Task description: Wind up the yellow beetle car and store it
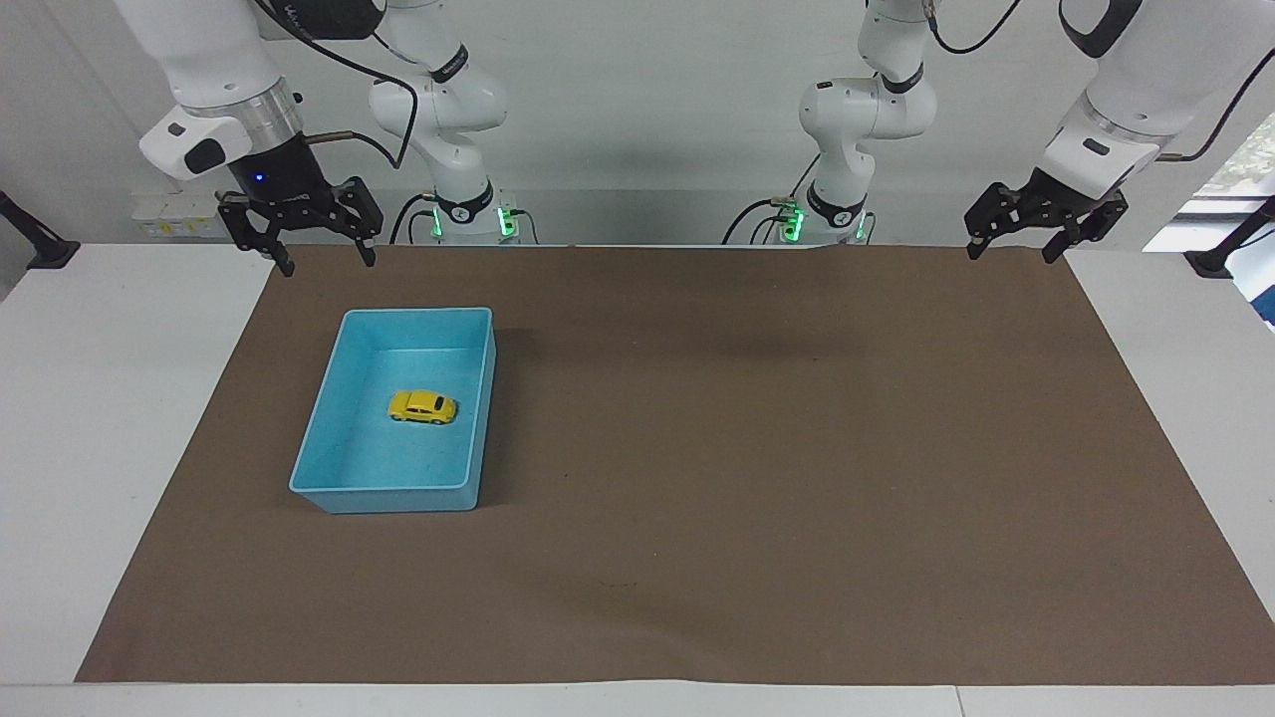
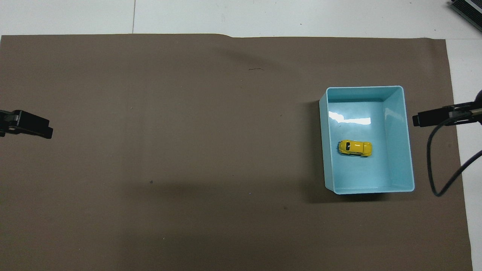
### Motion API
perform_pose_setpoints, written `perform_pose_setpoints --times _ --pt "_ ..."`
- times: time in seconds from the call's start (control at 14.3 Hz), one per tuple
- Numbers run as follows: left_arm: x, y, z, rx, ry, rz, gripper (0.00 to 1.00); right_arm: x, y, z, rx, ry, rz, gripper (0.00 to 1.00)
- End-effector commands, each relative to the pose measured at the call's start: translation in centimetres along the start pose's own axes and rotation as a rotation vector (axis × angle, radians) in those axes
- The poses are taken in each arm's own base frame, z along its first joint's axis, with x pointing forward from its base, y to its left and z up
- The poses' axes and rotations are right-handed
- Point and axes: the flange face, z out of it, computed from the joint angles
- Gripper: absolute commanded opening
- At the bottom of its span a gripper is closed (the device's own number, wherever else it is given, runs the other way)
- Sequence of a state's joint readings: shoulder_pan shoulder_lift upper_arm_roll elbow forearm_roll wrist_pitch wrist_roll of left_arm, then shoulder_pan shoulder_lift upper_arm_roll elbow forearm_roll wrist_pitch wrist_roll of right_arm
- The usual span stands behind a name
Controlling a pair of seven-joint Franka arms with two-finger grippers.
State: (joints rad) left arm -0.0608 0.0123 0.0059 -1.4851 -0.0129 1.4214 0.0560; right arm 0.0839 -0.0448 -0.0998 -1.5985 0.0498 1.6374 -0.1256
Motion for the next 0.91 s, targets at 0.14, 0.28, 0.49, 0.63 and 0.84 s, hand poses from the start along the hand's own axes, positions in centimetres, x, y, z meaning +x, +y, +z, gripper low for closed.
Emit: perform_pose_setpoints --times 0.14,0.28,0.49,0.63,0.84 --pt "-0.4 -0.1 -0.2 0.008 -0.004 -0.012 1.0 -0.5 0.5 0.6 0.002 -0.059 0.027 1.0" --pt "-0.4 -0.1 -0.2 0.008 -0.004 -0.012 1.0 -0.3 0.9 0.5 0.002 -0.055 0.033 1.0" --pt "-0.4 -0.1 -0.2 0.008 -0.006 -0.012 1.0 0.4 -0.5 0.1 0.0 -0.052 0.014 1.0" --pt "-0.4 -0.1 -0.3 0.008 -0.003 -0.012 1.0 0.6 -1.3 -1.0 0.0 -0.033 0.002 1.0" --pt "-0.4 -0.1 -0.2 0.008 -0.006 -0.012 1.0 0.5 -1.1 -1.1 -0.013 -0.031 0.003 1.0"
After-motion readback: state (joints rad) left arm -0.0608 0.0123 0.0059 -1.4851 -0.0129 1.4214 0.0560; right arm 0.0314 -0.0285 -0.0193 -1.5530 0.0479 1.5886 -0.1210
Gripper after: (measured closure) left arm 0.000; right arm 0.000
